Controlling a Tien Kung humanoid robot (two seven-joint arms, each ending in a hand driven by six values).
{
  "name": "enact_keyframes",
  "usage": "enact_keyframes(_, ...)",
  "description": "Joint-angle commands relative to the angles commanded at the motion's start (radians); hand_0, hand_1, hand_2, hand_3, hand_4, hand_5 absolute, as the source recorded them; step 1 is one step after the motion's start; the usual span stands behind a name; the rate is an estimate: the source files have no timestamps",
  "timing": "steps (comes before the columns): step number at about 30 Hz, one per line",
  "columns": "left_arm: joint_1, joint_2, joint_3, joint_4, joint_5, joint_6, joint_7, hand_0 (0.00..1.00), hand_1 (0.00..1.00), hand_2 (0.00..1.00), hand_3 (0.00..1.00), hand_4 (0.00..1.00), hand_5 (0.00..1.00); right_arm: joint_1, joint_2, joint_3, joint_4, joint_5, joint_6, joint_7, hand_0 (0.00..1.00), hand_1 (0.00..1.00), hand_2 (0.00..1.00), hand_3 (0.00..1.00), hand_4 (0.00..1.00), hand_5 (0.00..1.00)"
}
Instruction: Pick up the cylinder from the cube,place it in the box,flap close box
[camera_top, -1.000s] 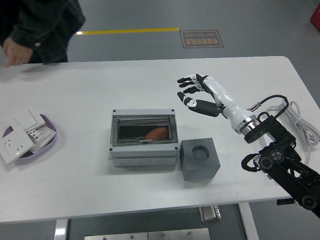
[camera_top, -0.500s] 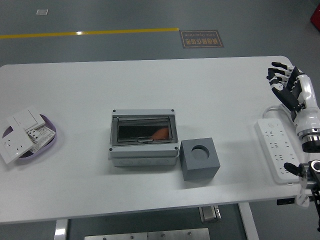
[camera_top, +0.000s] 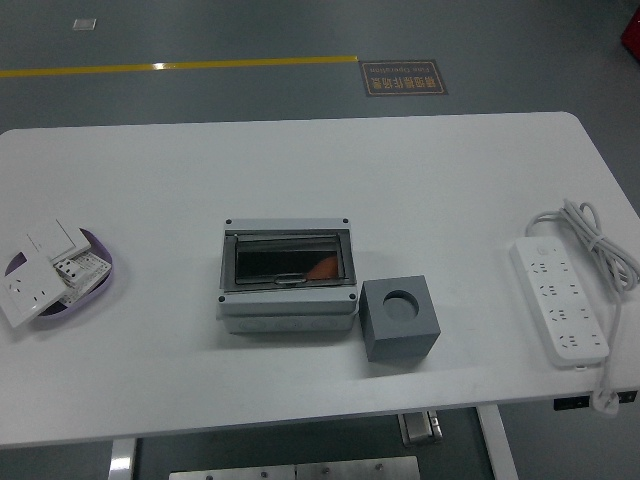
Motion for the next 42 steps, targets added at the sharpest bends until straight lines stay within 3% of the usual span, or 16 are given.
enact_keyframes(42,0.008,-0.006,-0.043,0.000,0.024,0.007,0.011,0.637,0.660,0.576,0.631,0.721,0.298,0.012,0.027,-0.017,-0.054,0.042,0.009,0.065,0.600,0.589,0.644,0.675,0.605,0.322)
